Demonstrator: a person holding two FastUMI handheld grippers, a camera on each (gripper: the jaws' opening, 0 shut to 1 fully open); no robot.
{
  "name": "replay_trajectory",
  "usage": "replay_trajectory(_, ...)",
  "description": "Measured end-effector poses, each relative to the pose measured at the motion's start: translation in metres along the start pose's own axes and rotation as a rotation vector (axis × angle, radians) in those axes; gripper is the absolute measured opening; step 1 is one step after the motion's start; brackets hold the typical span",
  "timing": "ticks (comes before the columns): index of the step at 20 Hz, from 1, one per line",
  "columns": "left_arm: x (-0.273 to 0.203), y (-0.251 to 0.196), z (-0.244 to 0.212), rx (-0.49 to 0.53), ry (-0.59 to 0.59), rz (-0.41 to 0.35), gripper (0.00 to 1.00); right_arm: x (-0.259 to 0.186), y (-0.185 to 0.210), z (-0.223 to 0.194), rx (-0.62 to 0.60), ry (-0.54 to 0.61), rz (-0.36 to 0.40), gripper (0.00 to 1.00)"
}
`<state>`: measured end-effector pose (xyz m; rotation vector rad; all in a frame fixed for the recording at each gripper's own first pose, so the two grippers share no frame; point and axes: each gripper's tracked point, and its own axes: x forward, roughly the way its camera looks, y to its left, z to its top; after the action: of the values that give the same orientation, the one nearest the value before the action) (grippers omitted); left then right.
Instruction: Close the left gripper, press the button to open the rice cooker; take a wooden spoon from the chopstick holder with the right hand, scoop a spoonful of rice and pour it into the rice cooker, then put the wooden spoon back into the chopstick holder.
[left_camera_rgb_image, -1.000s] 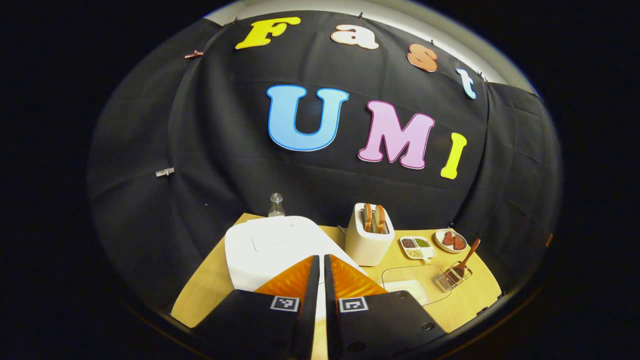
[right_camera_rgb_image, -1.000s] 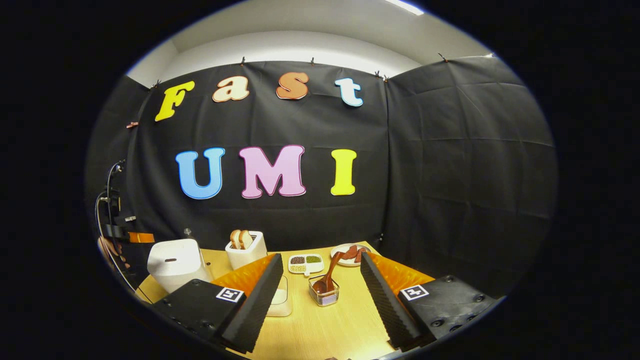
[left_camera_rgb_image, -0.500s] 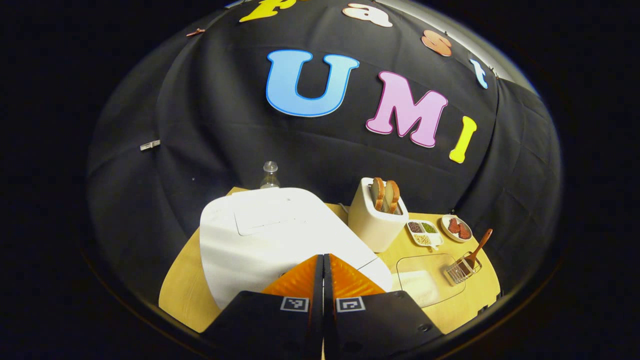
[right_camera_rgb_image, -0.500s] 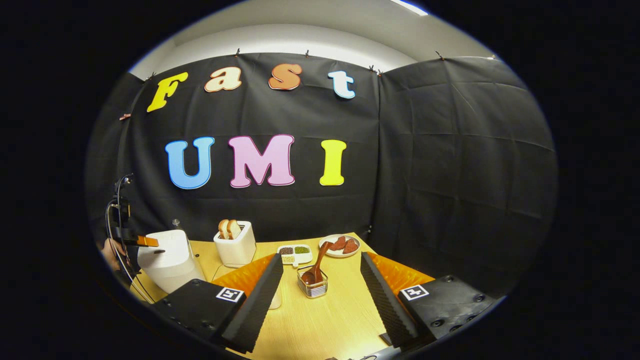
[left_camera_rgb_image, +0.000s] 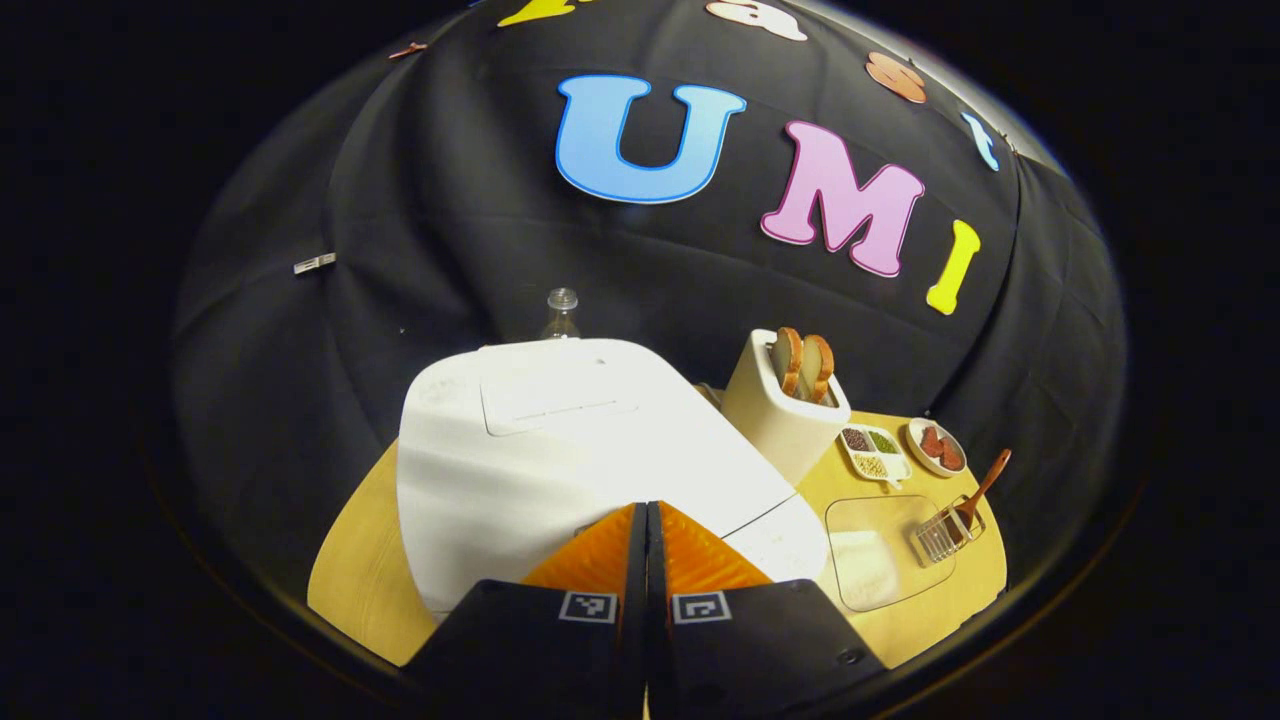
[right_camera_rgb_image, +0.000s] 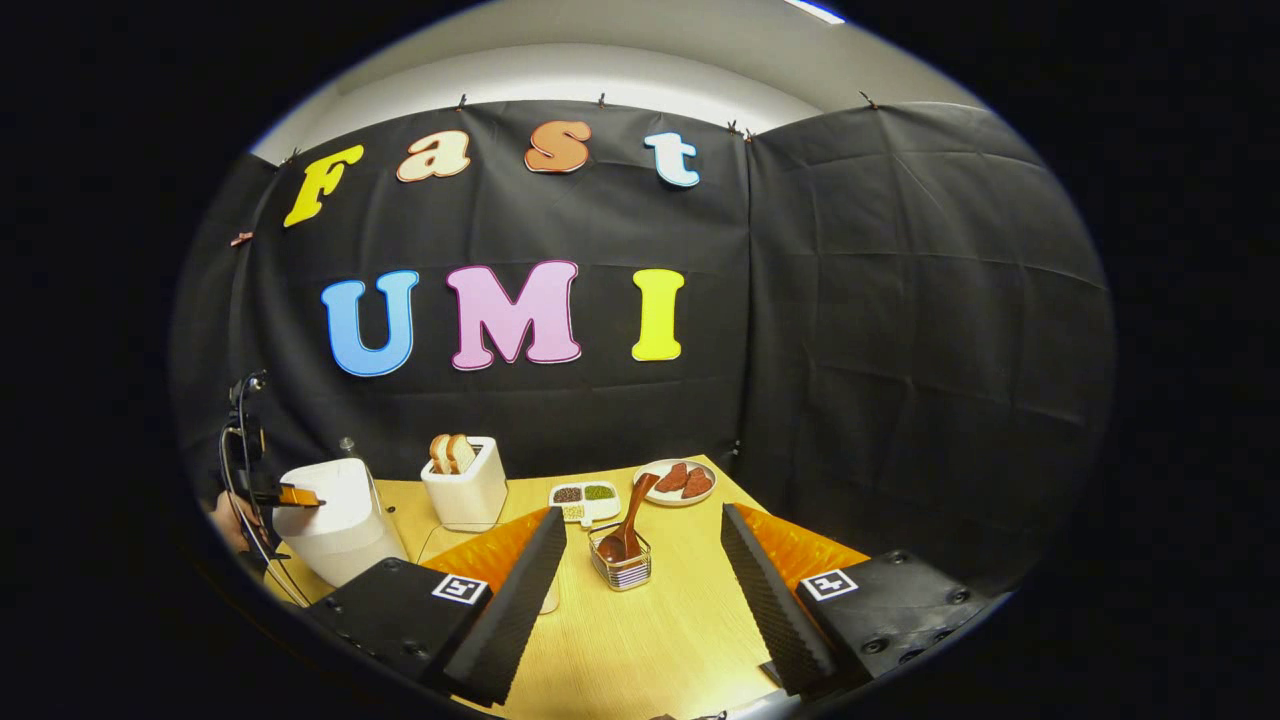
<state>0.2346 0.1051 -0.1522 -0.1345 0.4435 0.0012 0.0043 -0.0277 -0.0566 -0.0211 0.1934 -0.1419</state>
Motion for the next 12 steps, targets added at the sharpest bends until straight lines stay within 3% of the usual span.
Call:
replay_trajectory(5, -0.001, -0.003, 0.012, 0.017, -0.028, 0.046, 0.07, 0.017, -0.001, 0.008, -0.003, -0.007, 0.048, 0.98)
replay_trajectory(10, -0.054, -0.006, 0.076, 0.053, -0.257, 0.150, 0.07, 0.048, -0.003, 0.015, -0.014, -0.011, 0.122, 0.98)
replay_trajectory(12, -0.077, -0.018, 0.085, 0.054, -0.297, 0.172, 0.06, 0.065, -0.001, 0.018, -0.010, -0.015, 0.160, 0.98)
